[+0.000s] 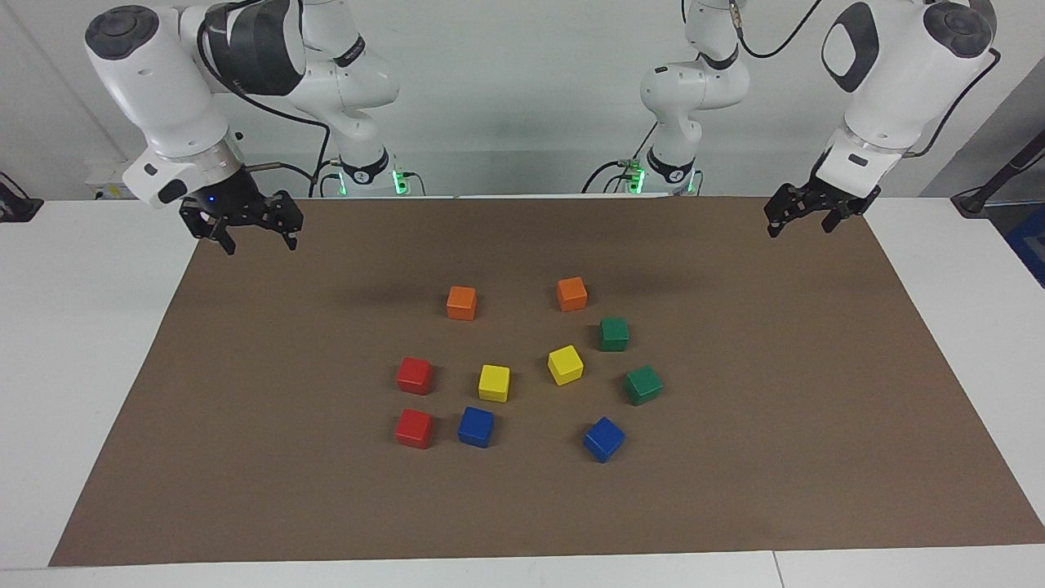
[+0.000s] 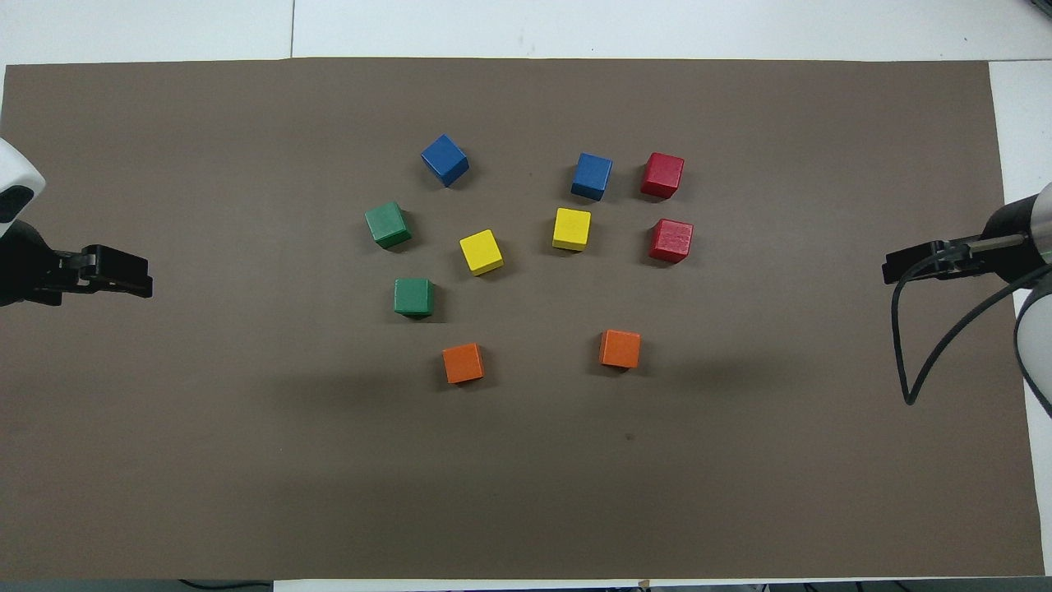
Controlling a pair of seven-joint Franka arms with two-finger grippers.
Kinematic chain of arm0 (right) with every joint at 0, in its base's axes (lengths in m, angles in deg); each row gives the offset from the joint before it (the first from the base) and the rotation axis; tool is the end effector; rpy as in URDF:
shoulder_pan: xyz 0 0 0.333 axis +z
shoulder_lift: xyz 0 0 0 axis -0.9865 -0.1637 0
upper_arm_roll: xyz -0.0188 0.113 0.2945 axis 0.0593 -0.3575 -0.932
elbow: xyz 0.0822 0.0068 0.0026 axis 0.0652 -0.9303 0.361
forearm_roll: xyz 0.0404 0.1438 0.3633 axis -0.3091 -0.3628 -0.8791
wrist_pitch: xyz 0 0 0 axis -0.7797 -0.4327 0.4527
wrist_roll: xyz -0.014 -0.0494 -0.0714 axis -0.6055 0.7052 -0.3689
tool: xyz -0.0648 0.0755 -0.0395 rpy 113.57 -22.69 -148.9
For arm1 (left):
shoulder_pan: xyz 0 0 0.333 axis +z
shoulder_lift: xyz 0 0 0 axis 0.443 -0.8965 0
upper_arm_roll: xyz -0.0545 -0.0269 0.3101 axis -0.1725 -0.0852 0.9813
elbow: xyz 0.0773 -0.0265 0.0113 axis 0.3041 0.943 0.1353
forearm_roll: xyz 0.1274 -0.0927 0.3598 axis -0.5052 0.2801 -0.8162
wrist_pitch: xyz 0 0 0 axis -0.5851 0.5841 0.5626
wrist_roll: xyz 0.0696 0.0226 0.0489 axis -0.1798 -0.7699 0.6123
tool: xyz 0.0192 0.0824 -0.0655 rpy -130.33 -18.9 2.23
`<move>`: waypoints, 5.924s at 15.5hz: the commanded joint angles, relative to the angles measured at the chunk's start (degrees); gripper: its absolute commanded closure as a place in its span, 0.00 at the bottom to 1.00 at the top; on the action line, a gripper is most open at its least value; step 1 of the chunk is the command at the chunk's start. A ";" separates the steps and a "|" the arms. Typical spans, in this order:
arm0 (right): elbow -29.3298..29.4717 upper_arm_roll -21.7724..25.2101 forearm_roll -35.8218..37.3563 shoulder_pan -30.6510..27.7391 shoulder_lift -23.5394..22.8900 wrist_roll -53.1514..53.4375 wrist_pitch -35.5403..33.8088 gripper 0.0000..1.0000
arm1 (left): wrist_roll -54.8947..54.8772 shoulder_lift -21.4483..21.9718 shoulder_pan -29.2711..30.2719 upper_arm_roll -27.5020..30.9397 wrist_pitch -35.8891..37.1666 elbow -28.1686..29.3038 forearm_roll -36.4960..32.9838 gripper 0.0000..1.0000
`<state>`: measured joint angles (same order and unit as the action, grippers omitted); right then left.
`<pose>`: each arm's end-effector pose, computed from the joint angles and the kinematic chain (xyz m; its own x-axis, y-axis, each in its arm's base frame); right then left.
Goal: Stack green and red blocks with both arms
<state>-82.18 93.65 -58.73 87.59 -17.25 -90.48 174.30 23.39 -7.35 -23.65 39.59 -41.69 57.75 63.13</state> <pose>0.5395 -0.0185 0.5628 0.9981 0.0608 -0.0094 0.0608 -0.9981 -0.0069 0.5335 -0.0239 0.5802 0.9982 0.0085 -0.0596 0.0078 -0.9999 -0.0122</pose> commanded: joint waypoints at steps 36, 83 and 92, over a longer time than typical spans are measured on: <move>0.10 -1.14 -0.18 5.73 1.01 0.72 1.35 0.00 | 29.23 -16.65 -17.23 -2.35 -24.11 0.60 0.28 0.00; -4.91 -2.99 -0.18 13.64 -25.36 33.33 34.22 0.00 | -5.84 -20.88 5.88 -1.73 -33.26 11.75 -1.04 1.00; -7.73 -3.08 -0.18 14.52 -26.59 33.15 40.72 0.06 | -5.58 -20.97 5.97 -1.73 -39.76 15.72 -1.30 0.01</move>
<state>-89.03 90.79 -58.80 102.27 -43.72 -58.38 212.59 18.13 -28.73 -18.41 38.35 -78.67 71.82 62.77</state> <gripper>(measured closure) 0.004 0.449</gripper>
